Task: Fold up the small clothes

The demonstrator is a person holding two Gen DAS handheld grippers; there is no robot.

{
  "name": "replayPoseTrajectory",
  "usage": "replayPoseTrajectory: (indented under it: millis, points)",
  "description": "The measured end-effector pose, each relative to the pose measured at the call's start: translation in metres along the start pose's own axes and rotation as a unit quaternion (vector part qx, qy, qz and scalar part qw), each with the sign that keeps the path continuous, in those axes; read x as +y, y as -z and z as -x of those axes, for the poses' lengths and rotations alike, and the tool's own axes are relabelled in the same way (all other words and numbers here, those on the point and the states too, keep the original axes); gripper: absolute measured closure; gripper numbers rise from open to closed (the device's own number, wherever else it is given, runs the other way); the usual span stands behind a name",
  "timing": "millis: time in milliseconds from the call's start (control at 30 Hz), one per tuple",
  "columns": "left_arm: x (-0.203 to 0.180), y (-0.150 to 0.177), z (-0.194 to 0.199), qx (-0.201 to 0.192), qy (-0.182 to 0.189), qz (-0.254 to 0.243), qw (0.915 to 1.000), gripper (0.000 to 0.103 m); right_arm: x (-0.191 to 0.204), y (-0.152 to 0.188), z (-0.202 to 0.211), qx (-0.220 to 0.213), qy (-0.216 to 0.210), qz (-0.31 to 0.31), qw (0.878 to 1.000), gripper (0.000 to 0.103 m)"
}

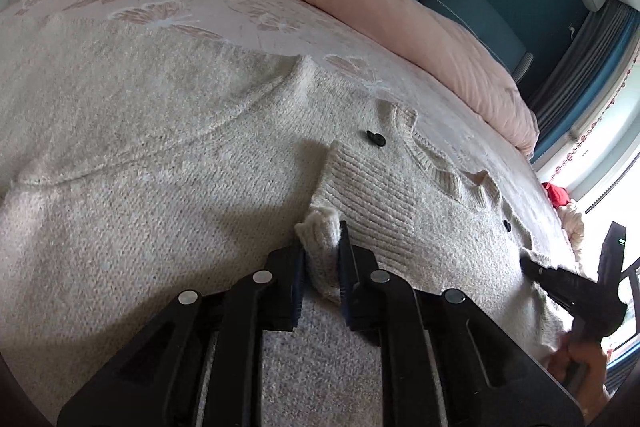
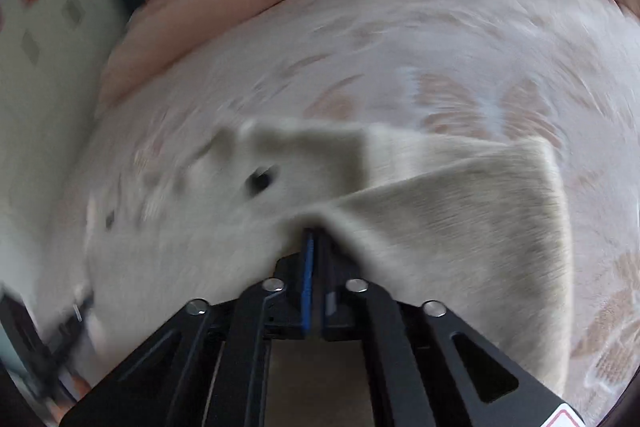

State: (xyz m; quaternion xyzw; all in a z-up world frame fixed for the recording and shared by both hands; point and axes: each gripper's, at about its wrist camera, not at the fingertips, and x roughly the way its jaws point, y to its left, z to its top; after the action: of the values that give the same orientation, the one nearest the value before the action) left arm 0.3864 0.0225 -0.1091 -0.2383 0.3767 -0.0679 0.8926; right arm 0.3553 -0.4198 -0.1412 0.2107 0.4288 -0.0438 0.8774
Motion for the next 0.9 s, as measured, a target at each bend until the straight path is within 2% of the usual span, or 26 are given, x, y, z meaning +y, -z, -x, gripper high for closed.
replayPoseTrajectory:
  millis: [33,133,200,233,267,333,367,400,433,467,533,567,633,667,700,733,767,800,833,900]
  points:
    - [0.000,0.001,0.000,-0.002,0.002,0.000,1.0000,0.088,-0.007,-0.005,0.012,-0.015,0.003,-0.027,1.000,0.103]
    - [0.001,0.002,0.000,-0.006,0.003,-0.001,1.0000,0.088,0.005,0.005,0.046,-0.060,0.002,0.007,0.998,0.088]
    - [0.001,0.003,0.000,-0.006,0.004,0.000,1.0000,0.088,0.005,0.024,0.046,-0.047,0.031,0.041,0.998,0.083]
    - [0.002,0.003,-0.001,-0.006,0.006,0.001,1.0000,0.088,0.004,0.028,0.036,-0.028,0.061,0.053,0.996,0.087]
    - [0.002,0.003,-0.001,-0.006,0.007,0.002,1.0000,0.088,-0.001,0.037,0.035,-0.024,0.068,0.058,0.996,0.090]
    - [0.002,0.003,-0.001,-0.006,0.008,0.003,0.9999,0.088,-0.002,0.043,0.065,-0.047,0.061,0.024,0.997,0.089]
    - [0.002,0.003,-0.001,-0.006,0.008,0.003,0.9999,0.088,0.001,0.048,0.080,-0.058,0.046,0.016,0.997,0.083]
    - [0.002,0.003,-0.001,-0.006,0.008,0.002,1.0000,0.088,0.002,0.059,0.094,-0.069,0.036,0.017,0.997,0.082]
    - [0.002,0.003,-0.001,-0.005,0.006,0.002,1.0000,0.088,0.005,0.067,0.101,-0.071,0.041,0.023,0.996,0.077]
    - [0.002,0.002,-0.001,-0.005,0.006,0.001,1.0000,0.088,0.005,0.079,0.101,-0.059,0.061,0.028,0.996,0.071]
    - [0.003,0.000,0.001,-0.001,0.005,0.005,1.0000,0.088,-0.003,0.105,0.083,-0.033,0.077,0.023,0.996,0.073]
    - [0.004,-0.003,0.004,0.005,0.007,0.013,0.9999,0.088,-0.001,0.114,0.087,-0.063,0.081,0.035,0.994,0.073]
    - [0.010,-0.009,0.019,0.022,0.011,0.037,0.9990,0.082,0.011,0.114,0.092,-0.071,0.115,0.059,0.989,0.071]
    - [0.015,-0.011,0.032,0.021,0.002,0.046,0.9987,0.071,0.017,0.117,0.089,-0.073,0.136,0.077,0.985,0.070]
    - [0.028,-0.015,0.056,0.004,-0.023,0.056,0.9981,0.051,0.019,0.123,0.088,-0.076,0.151,0.090,0.982,0.070]
    - [0.040,-0.017,0.077,-0.019,-0.042,0.066,0.9968,0.041,0.021,0.125,0.087,-0.080,0.161,0.098,0.979,0.069]
    - [0.056,-0.020,0.099,-0.045,-0.057,0.077,0.9943,0.023,0.022,0.125,0.086,-0.081,0.166,0.102,0.978,0.069]
    - [0.075,-0.025,0.121,-0.073,-0.075,0.089,0.9906,0.014,0.022,0.124,0.085,-0.083,0.165,0.101,0.978,0.069]
    - [0.107,-0.036,0.150,-0.101,-0.113,0.098,0.9836,0.013,0.019,0.126,0.085,-0.086,0.162,0.097,0.978,0.068]
    - [0.150,-0.053,0.175,-0.109,-0.166,0.105,0.9744,0.013,0.017,0.128,0.086,-0.090,0.156,0.091,0.979,0.068]
